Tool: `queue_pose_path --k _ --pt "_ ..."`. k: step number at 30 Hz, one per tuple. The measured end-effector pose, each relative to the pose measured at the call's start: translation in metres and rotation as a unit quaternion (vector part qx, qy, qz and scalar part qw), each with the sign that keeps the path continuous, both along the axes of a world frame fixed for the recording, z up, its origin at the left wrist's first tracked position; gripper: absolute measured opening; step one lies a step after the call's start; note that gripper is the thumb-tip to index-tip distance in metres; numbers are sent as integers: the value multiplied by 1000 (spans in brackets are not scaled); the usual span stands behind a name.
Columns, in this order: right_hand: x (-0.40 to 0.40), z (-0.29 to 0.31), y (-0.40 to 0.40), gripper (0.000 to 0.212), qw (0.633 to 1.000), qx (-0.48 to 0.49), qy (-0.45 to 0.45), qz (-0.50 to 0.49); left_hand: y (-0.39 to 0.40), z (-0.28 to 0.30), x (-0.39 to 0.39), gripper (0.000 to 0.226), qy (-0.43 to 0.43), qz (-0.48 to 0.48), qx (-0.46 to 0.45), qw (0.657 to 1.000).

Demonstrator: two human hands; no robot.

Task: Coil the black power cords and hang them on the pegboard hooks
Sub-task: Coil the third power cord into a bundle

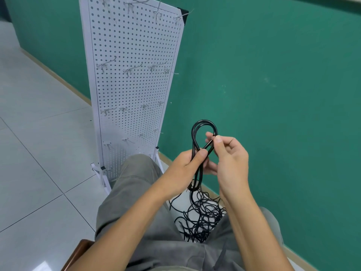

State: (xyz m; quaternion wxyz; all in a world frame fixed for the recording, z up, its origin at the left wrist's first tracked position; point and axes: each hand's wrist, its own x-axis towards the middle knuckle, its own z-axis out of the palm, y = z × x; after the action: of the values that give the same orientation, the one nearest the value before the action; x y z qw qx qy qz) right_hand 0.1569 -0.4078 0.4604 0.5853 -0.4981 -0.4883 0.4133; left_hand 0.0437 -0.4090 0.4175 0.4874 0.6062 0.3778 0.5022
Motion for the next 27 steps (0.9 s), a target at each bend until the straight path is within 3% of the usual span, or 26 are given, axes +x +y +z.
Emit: queue_pose_path --k 2,5,10,15,23,24,27 --pt "2 5 4 10 998 26 -55 19 -2 0 1 34 -28 -24 -19 999" --pt "10 15 11 28 989 47 -96 99 -7 1 6 30 -73 -67 -63 993" --pt "15 25 21 33 974 -14 31 223 -12 8 9 32 -108 -119 -66 985" --pt "6 29 26 17 963 -49 134 228 -16 8 11 25 -236 -197 -143 941" --pt "11 24 40 14 943 -66 215 246 -13 6 4 23 -300 -231 -201 903" --pt "12 23 41 15 940 -71 219 252 -11 6 3 25 -305 -230 -206 901" --pt "12 12 41 46 946 -87 163 267 -6 3 2 30 -324 -195 -209 902"
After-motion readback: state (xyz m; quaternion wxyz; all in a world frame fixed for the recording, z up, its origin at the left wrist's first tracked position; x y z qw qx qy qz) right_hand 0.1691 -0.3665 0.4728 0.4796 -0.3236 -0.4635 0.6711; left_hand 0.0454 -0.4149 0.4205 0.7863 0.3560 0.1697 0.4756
